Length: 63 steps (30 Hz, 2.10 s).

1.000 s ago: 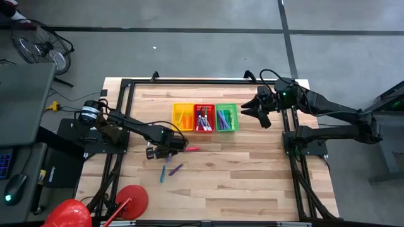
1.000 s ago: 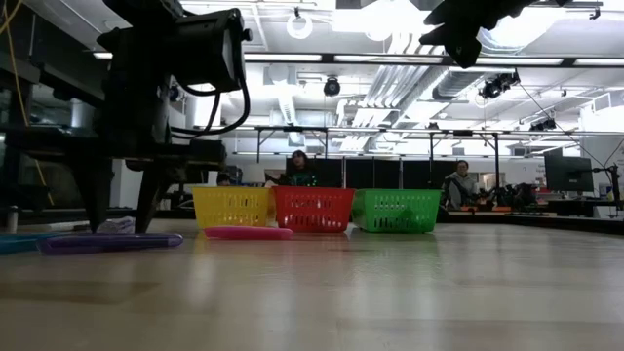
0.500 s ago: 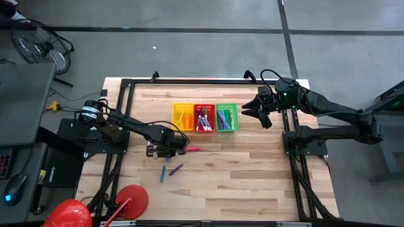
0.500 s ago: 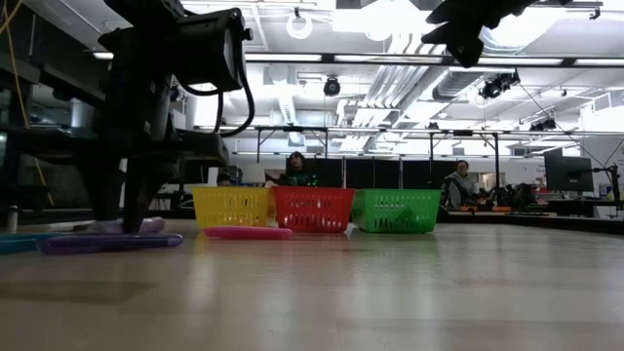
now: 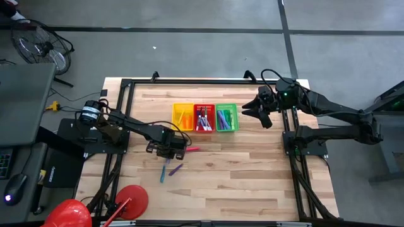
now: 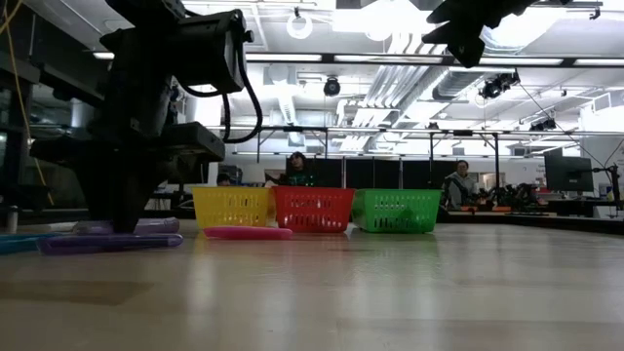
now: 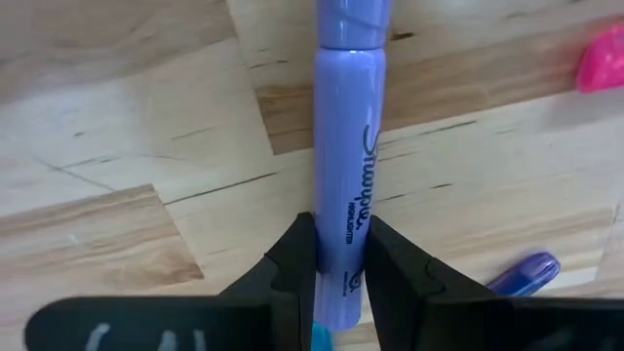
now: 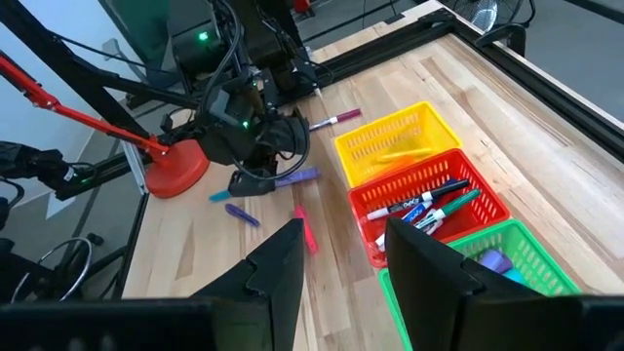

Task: Pick & Place Markers
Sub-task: Put the purple highlighter into the green bin

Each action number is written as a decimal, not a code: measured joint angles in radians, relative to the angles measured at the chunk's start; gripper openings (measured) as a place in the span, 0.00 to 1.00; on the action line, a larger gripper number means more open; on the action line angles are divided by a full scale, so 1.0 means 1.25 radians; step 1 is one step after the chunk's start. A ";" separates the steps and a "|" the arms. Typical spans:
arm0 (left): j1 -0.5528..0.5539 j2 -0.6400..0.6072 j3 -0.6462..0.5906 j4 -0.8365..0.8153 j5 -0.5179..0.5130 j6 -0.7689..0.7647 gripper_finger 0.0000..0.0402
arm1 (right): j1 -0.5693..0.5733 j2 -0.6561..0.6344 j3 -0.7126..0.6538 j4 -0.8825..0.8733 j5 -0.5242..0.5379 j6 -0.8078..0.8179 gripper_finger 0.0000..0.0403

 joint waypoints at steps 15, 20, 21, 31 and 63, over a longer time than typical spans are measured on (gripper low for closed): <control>-0.014 0.004 0.089 -0.081 0.008 0.123 0.15 | 0.000 0.000 0.000 -0.011 -0.002 -0.004 0.33; -0.012 0.003 0.157 -0.148 0.001 0.181 0.15 | 0.000 0.000 0.000 -0.050 -0.002 -0.026 0.33; -0.011 0.003 0.177 -0.171 -0.001 0.191 0.15 | 0.000 0.000 0.000 -0.058 -0.002 -0.028 0.33; -0.017 0.001 0.423 -0.267 -0.138 0.351 0.15 | 0.000 0.000 0.000 -0.135 -0.006 -0.059 0.33; 0.111 0.000 0.537 0.390 -0.415 0.958 0.15 | 0.000 0.016 0.000 0.251 -0.129 -0.160 0.34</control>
